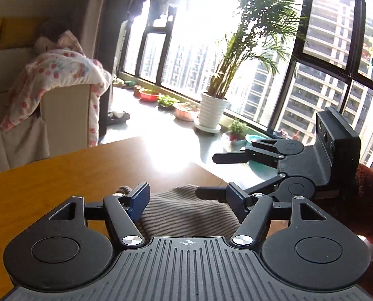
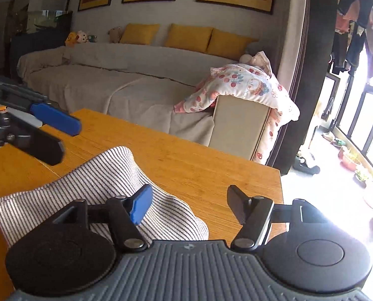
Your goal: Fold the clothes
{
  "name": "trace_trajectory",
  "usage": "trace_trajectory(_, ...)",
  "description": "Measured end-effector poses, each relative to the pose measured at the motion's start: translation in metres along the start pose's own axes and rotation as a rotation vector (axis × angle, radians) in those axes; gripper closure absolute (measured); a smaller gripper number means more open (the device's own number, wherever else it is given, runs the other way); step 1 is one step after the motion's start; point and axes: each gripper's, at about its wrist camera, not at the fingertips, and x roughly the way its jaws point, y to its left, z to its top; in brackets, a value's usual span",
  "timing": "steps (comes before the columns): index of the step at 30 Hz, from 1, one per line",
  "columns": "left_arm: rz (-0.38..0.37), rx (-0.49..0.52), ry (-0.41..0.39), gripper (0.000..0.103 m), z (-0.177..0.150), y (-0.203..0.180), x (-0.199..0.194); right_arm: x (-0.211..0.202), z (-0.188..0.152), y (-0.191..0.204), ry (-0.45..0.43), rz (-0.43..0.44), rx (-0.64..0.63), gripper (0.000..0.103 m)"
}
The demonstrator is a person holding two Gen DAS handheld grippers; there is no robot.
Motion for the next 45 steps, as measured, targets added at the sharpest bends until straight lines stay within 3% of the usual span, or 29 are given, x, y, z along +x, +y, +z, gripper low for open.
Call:
trace_trajectory(4,0.072,-0.028,0.124,0.04,-0.006,0.029,0.05,-0.03,-0.012,0.017,-0.017,0.045,0.014,0.029)
trace_trajectory(6,0.123,-0.032,0.167,0.04,-0.015,0.043,0.065,-0.044,-0.02,0.028,-0.026,0.094,0.024,0.029)
trace_trajectory(8,0.129,-0.063,0.163,0.04,-0.017,0.05,0.061,-0.047,-0.035,0.05,0.002,0.142,-0.014,0.029)
trace_trajectory(10,0.129,-0.093,0.142,0.043,-0.016,0.053,0.051,-0.035,-0.053,0.071,0.038,0.086,-0.101,0.027)
trace_trajectory(13,0.197,-0.096,0.123,0.035,-0.016,0.043,0.025,-0.028,-0.056,0.068,0.034,0.073,-0.059,0.02)
trace_trajectory(16,0.124,-0.137,0.11,0.023,-0.027,0.037,-0.005,-0.027,-0.059,0.069,0.028,0.066,-0.052,0.019)
trace_trajectory(19,0.078,-0.18,0.152,0.024,-0.05,0.034,-0.017,-0.029,-0.061,0.068,0.028,0.068,-0.037,0.019)
trace_trajectory(22,0.069,-0.206,0.194,0.029,-0.072,0.036,-0.019,-0.029,-0.058,0.052,0.062,0.118,0.086,0.015)
trace_trajectory(25,0.037,-0.239,0.193,0.037,-0.076,0.038,-0.018,-0.027,-0.058,0.02,0.107,0.192,0.327,0.009)
trace_trajectory(28,0.034,-0.225,0.192,0.038,-0.075,0.035,-0.016,-0.019,-0.064,-0.013,0.148,0.238,0.573,0.006)
trace_trajectory(33,0.031,-0.229,0.187,0.037,-0.08,0.033,-0.015,0.013,-0.069,-0.026,0.209,0.272,0.714,0.006)
trace_trajectory(36,0.041,-0.225,0.183,0.037,-0.082,0.033,-0.016,0.027,-0.06,-0.016,0.209,0.289,0.726,0.012)
trace_trajectory(37,0.045,-0.223,0.182,0.037,-0.083,0.033,-0.017,0.023,-0.053,-0.01,0.168,0.276,0.682,0.02)
trace_trajectory(40,0.054,-0.222,0.179,0.033,-0.085,0.033,-0.018,0.002,-0.039,0.011,0.042,0.262,0.491,0.026)
trace_trajectory(44,0.058,-0.251,0.172,0.032,-0.086,0.029,-0.024,0.008,-0.045,0.016,0.151,0.13,0.385,0.025)
trace_trajectory(45,0.058,-0.258,0.173,0.031,-0.087,0.027,-0.026,0.004,-0.05,0.013,0.154,0.14,0.419,0.018)
